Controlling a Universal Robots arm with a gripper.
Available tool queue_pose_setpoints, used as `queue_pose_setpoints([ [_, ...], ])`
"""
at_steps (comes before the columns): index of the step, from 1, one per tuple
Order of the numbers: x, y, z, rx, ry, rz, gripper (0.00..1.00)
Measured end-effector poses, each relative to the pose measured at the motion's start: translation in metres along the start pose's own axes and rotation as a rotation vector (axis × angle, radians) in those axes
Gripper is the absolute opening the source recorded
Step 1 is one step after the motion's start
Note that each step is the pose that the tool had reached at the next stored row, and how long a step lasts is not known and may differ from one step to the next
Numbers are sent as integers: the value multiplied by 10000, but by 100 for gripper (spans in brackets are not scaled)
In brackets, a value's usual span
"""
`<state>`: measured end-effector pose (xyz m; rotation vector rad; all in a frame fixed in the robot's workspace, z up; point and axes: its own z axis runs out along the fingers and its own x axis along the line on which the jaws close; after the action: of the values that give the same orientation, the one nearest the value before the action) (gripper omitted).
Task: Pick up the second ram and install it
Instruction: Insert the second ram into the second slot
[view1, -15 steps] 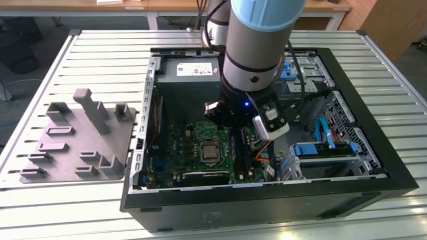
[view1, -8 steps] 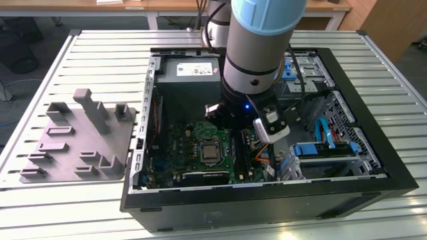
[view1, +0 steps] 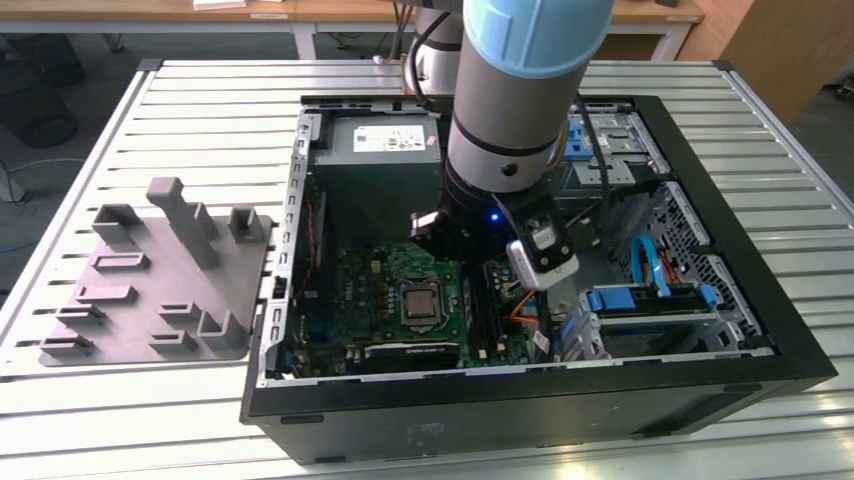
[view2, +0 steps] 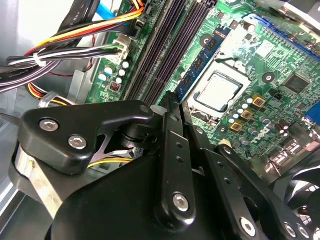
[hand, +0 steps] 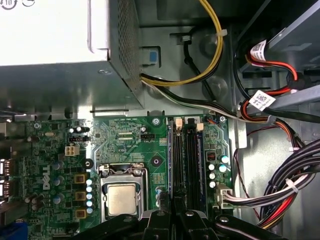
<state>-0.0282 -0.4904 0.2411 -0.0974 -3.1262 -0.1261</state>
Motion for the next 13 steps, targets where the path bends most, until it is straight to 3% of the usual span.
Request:
queue_pose_setpoints([
  [13, -1, -5, 38, 1, -1, 0, 14],
])
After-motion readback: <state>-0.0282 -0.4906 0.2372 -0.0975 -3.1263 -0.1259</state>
